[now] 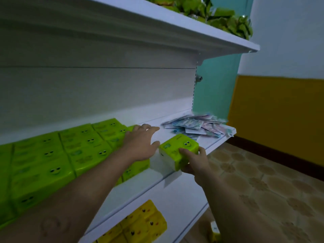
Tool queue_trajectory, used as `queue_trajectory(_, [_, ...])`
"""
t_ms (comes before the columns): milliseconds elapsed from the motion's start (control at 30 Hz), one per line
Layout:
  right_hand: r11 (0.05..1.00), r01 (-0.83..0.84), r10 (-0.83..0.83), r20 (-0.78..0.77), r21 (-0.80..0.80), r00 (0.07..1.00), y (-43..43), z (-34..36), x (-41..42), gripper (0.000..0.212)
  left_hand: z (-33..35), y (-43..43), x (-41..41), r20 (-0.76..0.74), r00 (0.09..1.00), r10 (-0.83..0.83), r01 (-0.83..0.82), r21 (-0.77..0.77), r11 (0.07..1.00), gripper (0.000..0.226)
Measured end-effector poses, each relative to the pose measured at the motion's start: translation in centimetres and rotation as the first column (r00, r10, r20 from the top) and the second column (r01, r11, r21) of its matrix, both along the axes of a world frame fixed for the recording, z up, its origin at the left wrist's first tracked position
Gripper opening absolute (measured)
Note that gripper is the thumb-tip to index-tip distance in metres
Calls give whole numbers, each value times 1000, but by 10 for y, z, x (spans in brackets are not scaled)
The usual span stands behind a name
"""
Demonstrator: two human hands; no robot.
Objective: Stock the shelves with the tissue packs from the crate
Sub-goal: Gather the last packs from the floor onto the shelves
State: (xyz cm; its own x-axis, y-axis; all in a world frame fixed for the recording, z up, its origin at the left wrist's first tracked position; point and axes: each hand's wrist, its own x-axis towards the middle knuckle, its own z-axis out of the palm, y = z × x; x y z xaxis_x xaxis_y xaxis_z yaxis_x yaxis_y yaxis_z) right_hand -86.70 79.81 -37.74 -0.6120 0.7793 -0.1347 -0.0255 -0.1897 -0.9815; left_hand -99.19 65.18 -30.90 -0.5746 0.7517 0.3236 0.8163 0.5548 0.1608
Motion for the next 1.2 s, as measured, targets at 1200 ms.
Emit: queue_trajectory(1200, [963, -257, 248, 108, 81, 963, 13, -6, -16, 32, -49, -13, 14, -252, 968, -10, -92, -392, 915, 87])
